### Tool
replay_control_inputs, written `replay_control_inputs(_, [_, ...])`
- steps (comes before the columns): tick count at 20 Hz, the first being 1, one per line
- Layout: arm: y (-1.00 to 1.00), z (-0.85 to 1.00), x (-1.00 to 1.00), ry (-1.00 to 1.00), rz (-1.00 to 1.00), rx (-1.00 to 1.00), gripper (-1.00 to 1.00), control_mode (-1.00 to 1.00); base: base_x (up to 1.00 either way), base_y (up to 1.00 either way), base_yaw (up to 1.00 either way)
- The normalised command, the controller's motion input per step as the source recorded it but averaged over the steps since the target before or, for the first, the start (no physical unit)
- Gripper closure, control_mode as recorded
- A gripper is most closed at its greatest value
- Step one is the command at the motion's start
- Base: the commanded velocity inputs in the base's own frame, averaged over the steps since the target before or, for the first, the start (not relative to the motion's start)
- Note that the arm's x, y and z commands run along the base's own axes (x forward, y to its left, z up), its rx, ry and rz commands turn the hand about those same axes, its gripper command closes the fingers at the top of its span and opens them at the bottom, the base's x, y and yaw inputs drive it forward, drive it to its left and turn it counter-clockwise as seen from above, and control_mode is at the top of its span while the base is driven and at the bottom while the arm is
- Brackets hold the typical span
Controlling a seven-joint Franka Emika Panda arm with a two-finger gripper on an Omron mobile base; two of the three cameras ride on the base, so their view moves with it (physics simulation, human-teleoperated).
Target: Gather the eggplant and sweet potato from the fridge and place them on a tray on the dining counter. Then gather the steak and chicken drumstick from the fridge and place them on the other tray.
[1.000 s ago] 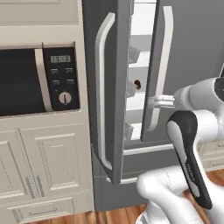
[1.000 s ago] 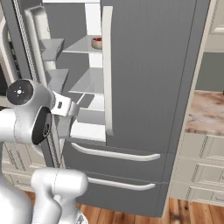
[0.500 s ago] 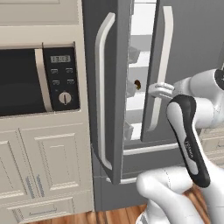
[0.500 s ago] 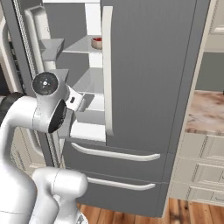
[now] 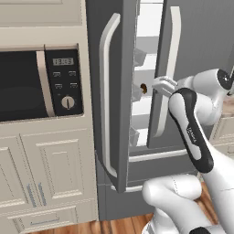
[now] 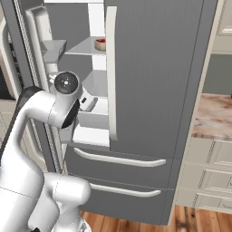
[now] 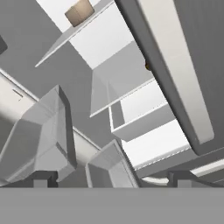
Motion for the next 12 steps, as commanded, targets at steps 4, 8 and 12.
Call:
replay_control_inputs(4, [0.0, 0.0, 0.6, 0.02, 0.0, 0.19, -1.0, -1.0, 0.0, 0.0, 0.0])
replay_control_inputs(8, [0.01, 0.0, 0.27, 0.0, 0.0, 0.17, -1.0, -1.0, 0.0, 0.0, 0.0])
replay_control_inputs(12, [0.31, 0.0, 0.37, 0.01, 0.0, 0.15, -1.0, -1.0, 0.0, 0.0, 0.0])
